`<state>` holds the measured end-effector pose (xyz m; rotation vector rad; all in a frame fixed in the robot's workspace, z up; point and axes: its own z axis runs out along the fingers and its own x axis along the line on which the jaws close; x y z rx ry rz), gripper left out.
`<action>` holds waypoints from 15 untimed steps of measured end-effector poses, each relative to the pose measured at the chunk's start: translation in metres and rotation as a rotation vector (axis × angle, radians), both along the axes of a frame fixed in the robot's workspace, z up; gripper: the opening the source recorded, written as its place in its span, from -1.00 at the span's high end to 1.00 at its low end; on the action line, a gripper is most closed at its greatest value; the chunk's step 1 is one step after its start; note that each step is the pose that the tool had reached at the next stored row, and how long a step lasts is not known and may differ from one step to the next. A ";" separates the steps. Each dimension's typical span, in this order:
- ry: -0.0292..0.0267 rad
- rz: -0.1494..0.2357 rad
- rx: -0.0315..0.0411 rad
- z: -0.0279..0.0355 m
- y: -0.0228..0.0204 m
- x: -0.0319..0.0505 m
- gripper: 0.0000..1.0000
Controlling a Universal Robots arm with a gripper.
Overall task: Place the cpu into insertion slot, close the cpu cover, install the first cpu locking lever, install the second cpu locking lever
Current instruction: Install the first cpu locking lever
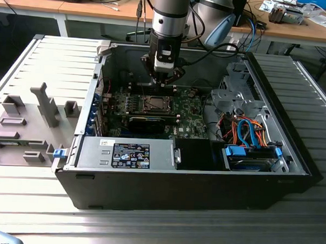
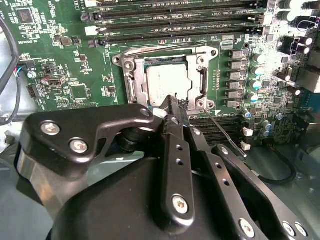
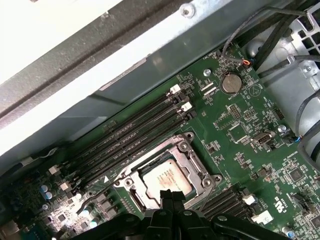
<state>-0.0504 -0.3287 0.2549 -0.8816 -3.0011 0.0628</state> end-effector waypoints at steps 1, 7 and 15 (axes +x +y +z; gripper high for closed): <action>0.0000 0.002 0.0000 0.0000 0.0000 0.0000 0.79; 0.0000 0.018 -0.0001 0.0000 0.0000 0.0000 0.79; 0.0000 0.040 0.0000 0.0000 0.0000 0.0000 0.79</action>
